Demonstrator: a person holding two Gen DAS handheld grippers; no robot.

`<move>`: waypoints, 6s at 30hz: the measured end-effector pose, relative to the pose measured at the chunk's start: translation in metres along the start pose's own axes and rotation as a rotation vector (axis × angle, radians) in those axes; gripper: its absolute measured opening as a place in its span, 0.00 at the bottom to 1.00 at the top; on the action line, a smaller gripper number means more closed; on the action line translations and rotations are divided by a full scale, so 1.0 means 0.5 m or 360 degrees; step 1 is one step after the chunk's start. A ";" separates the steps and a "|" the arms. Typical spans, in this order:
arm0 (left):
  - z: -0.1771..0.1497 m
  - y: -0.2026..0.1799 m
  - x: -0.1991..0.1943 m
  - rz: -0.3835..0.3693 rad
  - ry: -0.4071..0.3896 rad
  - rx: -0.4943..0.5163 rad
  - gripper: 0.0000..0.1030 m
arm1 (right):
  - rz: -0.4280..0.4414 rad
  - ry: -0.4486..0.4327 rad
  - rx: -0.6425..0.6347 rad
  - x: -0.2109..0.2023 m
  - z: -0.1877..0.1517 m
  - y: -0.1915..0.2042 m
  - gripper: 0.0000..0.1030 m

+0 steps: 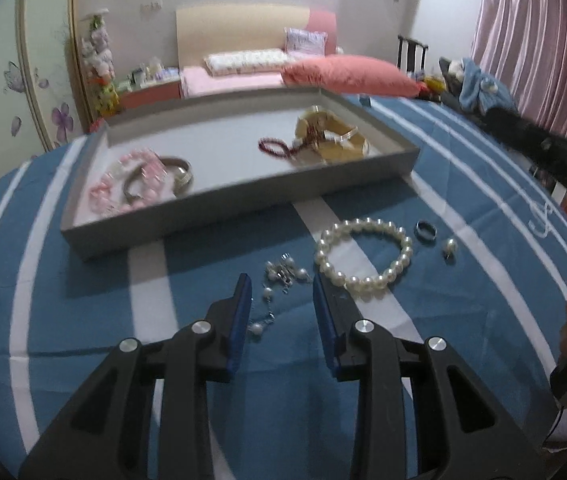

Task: Organize jewelry
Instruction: 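Grasp the pearl drop earrings with the left tool, then hold the drop earrings with the left tool while the right tool grasps a pearl stud earring, then carry the drop earrings and the stud earring over the gray tray with both tools, then open the left tool to drop the earrings while the right tool releases its earring, then reach down and grasp the white pearl bracelet with the left tool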

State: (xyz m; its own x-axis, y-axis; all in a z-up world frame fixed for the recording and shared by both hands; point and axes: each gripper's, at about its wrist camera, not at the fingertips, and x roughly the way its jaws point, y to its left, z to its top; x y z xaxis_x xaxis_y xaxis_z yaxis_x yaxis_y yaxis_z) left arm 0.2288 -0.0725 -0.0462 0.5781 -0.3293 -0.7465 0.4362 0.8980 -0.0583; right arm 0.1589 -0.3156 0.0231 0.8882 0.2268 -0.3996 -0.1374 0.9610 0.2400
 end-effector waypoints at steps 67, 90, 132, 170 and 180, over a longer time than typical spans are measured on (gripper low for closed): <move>-0.029 0.162 -0.087 0.0320 -0.0097 -0.0241 0.11 | -0.0188 0.0599 -0.0057 0.065 -0.090 -0.012 0.14; -0.006 0.135 -0.218 0.0263 -0.0465 -0.0262 0.11 | -0.0056 0.0117 -0.0154 -0.004 0.001 0.057 0.14; 0.103 0.090 -0.210 0.0320 -0.0717 -0.0226 0.11 | -0.0041 -0.0247 -0.0197 0.041 0.100 0.082 0.14; 0.202 0.158 0.053 0.0266 -0.0460 -0.0319 0.19 | 0.0012 0.0131 -0.0137 0.252 0.092 0.048 0.37; 0.197 0.157 0.030 0.0260 -0.0476 -0.0329 0.20 | 0.0014 0.0106 -0.0156 0.231 0.092 0.050 0.37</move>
State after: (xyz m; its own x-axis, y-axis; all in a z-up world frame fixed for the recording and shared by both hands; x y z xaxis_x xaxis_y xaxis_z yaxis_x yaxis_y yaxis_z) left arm 0.3396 -0.0356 0.0031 0.8172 -0.2201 -0.5327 0.1912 0.9754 -0.1097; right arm 0.2784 -0.2724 0.0238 0.8560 0.2421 -0.4568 -0.1900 0.9690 0.1576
